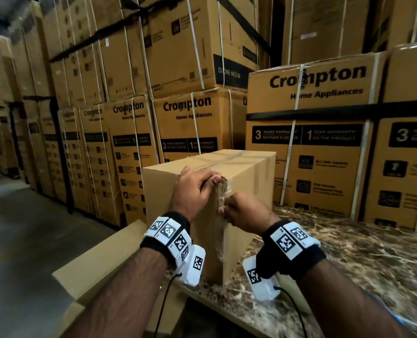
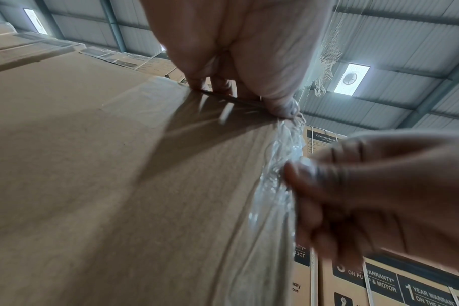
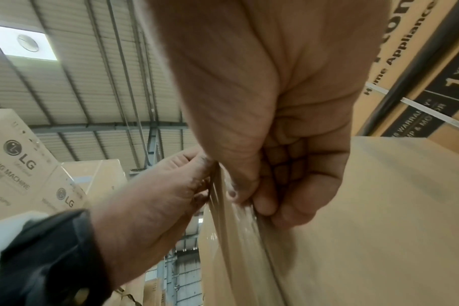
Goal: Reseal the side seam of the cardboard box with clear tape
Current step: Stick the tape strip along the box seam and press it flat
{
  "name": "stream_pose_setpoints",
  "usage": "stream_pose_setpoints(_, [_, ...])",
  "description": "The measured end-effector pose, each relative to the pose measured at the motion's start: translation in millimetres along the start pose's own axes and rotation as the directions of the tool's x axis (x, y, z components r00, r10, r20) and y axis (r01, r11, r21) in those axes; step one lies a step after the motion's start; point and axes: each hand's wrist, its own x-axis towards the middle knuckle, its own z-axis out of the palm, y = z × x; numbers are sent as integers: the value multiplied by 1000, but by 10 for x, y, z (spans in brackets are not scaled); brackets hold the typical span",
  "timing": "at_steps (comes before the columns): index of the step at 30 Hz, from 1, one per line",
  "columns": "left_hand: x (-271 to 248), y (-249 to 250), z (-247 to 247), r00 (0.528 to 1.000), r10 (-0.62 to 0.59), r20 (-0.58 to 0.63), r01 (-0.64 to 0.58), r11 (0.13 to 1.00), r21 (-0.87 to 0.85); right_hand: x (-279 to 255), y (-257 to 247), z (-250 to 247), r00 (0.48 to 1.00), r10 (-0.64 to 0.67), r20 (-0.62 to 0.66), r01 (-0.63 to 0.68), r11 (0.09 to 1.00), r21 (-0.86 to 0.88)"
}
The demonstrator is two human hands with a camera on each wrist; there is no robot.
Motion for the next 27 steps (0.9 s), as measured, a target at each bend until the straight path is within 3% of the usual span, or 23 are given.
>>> stream_pose_setpoints(7, [4,-18,4,1000,14,0,-14,1000,1,154,-78,-311,996,-91,-6,90,986,-138])
stream_pose_setpoints(11, [-21,-18,17,1000,8,14,-8,1000,2,157,-63,-335,997,-50,-56,47,998,-49])
stream_pose_setpoints(17, [-17,1,-29,997,24,74,-24,1000,8,173,73,-365,977,-101,-188,107,994,21])
stream_pose_setpoints(27, [-27,-93,118,999,31,-19,-31,999,22,273,347,-182,876,-280,-392,362,920,151])
